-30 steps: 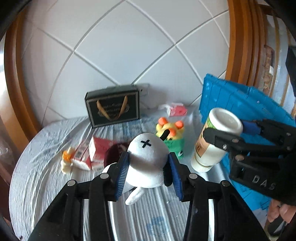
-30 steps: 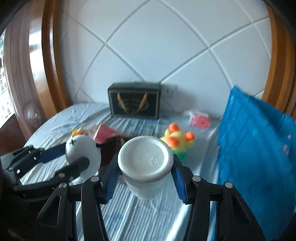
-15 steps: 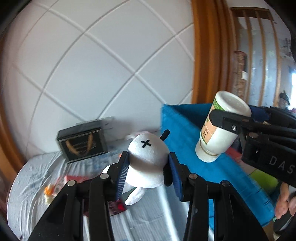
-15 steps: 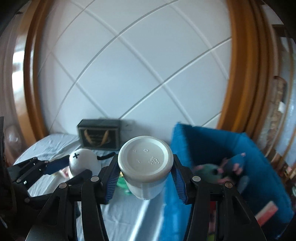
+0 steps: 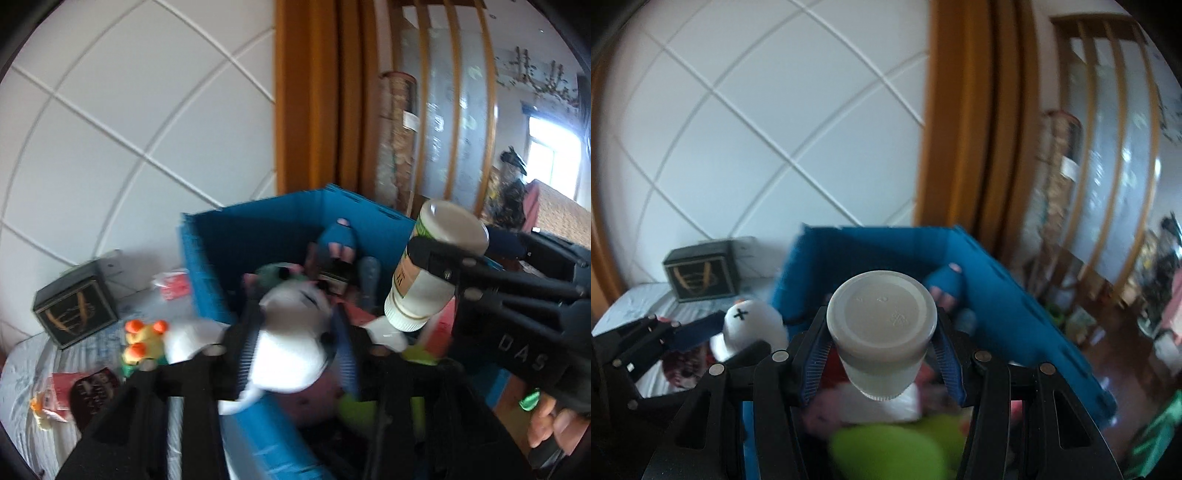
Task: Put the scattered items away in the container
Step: 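Lift the white plush and pill bottle and carry them over the crate, then lower both items into the crate and open both tools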
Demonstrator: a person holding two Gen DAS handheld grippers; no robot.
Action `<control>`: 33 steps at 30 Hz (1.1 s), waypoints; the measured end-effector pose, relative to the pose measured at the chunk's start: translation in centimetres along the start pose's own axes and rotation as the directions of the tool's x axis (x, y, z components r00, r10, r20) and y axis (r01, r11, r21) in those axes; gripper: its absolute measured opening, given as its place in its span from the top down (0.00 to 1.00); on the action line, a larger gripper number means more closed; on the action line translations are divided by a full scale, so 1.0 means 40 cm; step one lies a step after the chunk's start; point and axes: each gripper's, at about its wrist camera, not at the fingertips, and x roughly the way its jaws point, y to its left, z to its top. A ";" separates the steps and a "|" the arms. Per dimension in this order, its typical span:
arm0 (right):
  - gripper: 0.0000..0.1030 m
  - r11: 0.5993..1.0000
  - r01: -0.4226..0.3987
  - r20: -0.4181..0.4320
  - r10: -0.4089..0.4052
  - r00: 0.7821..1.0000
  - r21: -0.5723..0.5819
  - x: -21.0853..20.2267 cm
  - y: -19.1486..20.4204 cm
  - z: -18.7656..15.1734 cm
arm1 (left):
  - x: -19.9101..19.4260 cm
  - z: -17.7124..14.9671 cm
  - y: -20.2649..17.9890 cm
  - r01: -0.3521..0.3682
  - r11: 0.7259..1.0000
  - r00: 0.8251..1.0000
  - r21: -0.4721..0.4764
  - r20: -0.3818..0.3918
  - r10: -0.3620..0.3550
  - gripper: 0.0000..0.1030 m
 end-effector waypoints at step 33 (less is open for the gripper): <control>0.03 0.991 0.115 -0.169 -0.103 0.980 0.061 0.022 -0.263 -0.215 | 0.040 -0.069 -0.153 -0.019 0.998 0.991 0.063 -0.129 0.027 0.25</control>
